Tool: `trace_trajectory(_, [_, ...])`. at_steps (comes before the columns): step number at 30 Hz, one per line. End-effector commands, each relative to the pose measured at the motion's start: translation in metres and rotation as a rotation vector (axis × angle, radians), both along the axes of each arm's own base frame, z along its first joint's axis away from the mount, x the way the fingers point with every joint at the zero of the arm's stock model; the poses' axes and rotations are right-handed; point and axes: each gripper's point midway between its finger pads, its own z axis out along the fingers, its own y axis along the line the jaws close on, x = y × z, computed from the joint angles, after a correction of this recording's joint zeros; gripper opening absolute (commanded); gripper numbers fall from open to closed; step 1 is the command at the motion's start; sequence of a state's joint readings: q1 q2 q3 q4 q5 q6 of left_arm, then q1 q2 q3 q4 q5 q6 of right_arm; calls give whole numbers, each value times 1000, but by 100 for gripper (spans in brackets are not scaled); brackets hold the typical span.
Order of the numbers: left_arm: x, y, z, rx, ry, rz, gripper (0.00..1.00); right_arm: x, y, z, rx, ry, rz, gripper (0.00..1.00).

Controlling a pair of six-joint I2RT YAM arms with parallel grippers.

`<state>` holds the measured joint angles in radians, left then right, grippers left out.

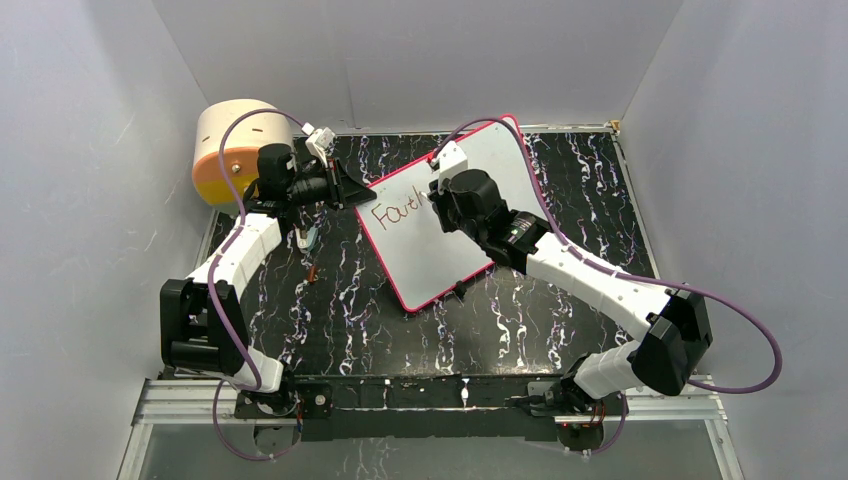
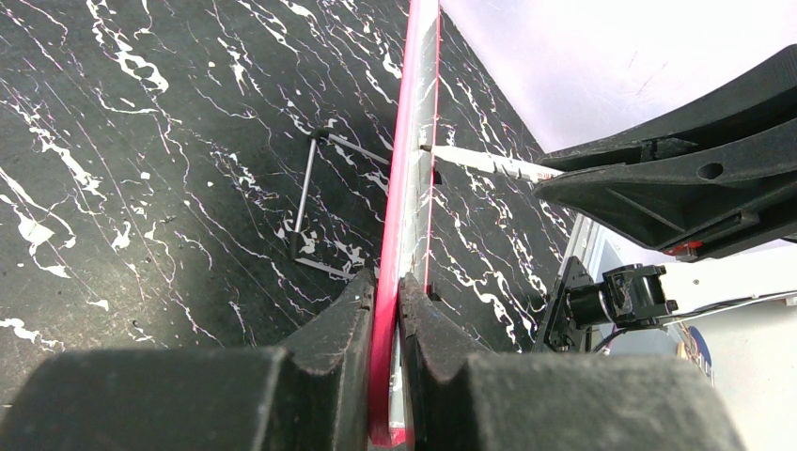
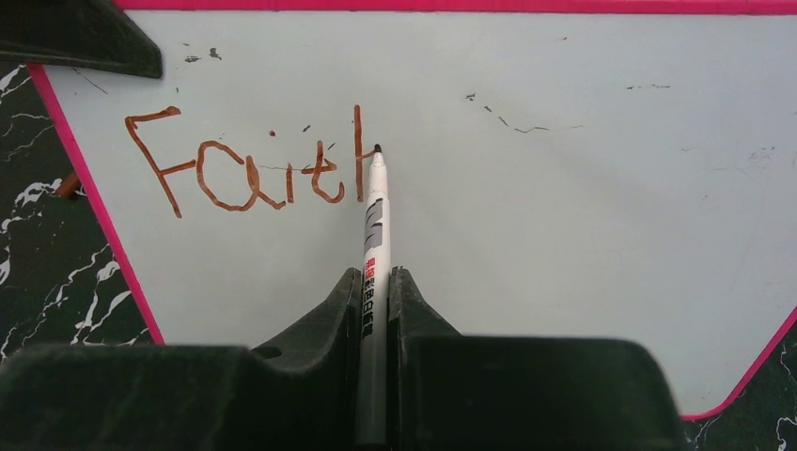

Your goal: Write a sentence on the whiteboard

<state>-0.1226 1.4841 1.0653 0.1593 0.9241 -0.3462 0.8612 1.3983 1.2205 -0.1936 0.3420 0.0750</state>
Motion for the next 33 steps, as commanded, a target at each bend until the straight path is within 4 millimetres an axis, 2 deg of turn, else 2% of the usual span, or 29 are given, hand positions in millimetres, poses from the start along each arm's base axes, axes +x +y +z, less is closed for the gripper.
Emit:
trace_trajectory(1, [0, -1, -22, 60, 49, 17, 0, 11, 1, 16, 46, -57, -33, 0])
trace_trajectory(12, [0, -1, -23, 61, 52, 18, 0, 5, -12, 9, 13, -20, -55, 0])
trace_trajectory(20, [1, -1, -24, 62, 53, 19, 0, 4, -9, 10, 30, -18, -39, 0])
trace_trajectory(33, [1, -1, -23, 61, 53, 18, 0, -4, -13, -2, -13, 31, -25, 0])
